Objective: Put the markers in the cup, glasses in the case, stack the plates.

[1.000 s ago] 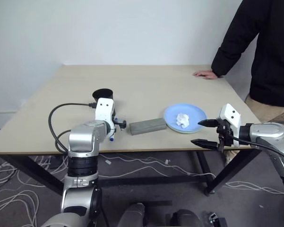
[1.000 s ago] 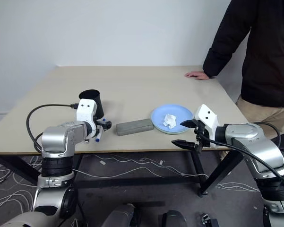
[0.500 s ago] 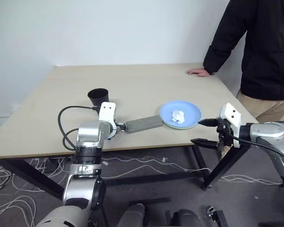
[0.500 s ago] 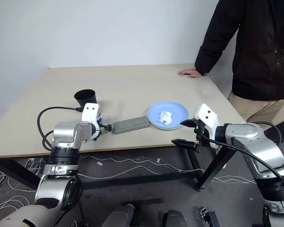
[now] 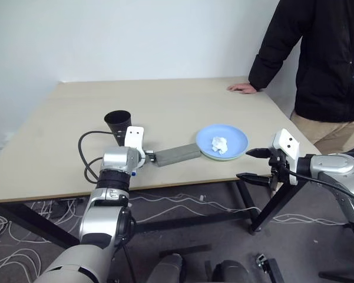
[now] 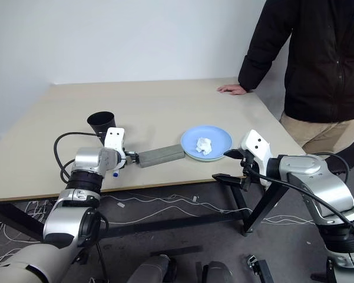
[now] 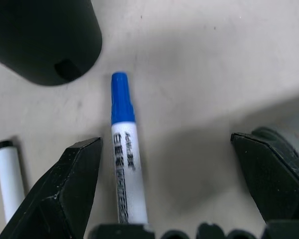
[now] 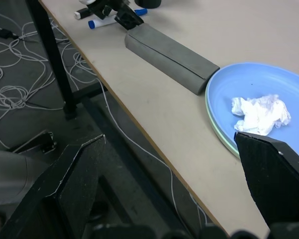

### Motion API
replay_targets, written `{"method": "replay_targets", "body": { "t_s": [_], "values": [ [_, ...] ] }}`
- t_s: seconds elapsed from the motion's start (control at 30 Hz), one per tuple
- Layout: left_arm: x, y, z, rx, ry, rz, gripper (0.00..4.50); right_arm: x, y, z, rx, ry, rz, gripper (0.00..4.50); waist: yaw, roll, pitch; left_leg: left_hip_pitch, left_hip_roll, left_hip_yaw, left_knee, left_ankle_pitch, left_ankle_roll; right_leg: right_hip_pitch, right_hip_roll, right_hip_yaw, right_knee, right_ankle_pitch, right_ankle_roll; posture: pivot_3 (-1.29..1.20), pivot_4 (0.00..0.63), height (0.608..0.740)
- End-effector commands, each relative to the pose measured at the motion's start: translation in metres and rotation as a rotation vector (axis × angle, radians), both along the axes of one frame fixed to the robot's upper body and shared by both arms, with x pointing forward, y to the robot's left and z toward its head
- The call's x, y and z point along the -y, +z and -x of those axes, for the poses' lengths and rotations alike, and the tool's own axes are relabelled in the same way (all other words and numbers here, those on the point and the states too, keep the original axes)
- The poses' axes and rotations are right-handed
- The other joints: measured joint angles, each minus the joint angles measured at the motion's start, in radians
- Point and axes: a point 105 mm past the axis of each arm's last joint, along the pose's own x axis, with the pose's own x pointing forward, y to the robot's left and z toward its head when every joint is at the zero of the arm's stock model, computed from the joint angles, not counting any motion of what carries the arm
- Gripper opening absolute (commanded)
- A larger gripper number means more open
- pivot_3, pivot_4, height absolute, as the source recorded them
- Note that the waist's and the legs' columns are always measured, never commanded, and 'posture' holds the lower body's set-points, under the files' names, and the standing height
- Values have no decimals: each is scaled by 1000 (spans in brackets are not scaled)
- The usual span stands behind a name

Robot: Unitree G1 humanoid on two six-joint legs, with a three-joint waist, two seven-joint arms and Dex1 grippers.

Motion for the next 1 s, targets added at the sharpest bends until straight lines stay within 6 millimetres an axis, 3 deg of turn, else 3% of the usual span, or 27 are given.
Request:
{"method": "replay_targets", "body": {
  "t_s": [0.03, 0.3, 0.47, 0.67, 0.9, 1.0],
  "values": [
    [-9, -1, -2, -1, 31, -27, 4104, -1, 18, -1, 66, 1, -16, 4500, 0, 0, 0, 0, 0, 0, 0, 0, 0, 0, 0, 0, 0, 0, 0, 0, 0, 701],
    [-21, -14, 6, -50, 79, -37, 1623, 5, 21, -2, 78, -15, -6, 4500, -5, 0, 0, 2, 0, -5, 0, 0, 0, -1, -1, -3, 0, 1, 2, 0, 0, 701],
    [-21, -6, 3, -17, 75, -36, 141, 5, 19, -3, 76, -19, -7, 4500, -5, 0, 0, 3, 0, -15, 2, 0, 0, -3, -2, -11, 0, 1, 2, 0, 0, 701],
    [-18, 32, -11, 125, -8, -87, 135, 4, 19, -4, 72, -17, -7, 4500, -3, 0, 0, 2, 0, -19, 2, 0, 0, -5, -2, -16, 0, 2, 3, 0, 0, 701],
    [8, 88, -19, 346, -258, -100, 135, 3, 19, -3, 68, -9, -7, 4500, 0, 0, 1, 0, 0, -24, 13, 0, 0, -6, 0, -19, 0, 3, 4, 0, 0, 701],
    [15, 111, -19, 433, -348, -88, 135, 2, 19, -3, 67, -7, -7, 4500, -1, 1, 1, 0, -2, -24, 14, 7, 13, -7, 3, -13, -3, 2, 5, 0, 0, 701]
  ]
}}
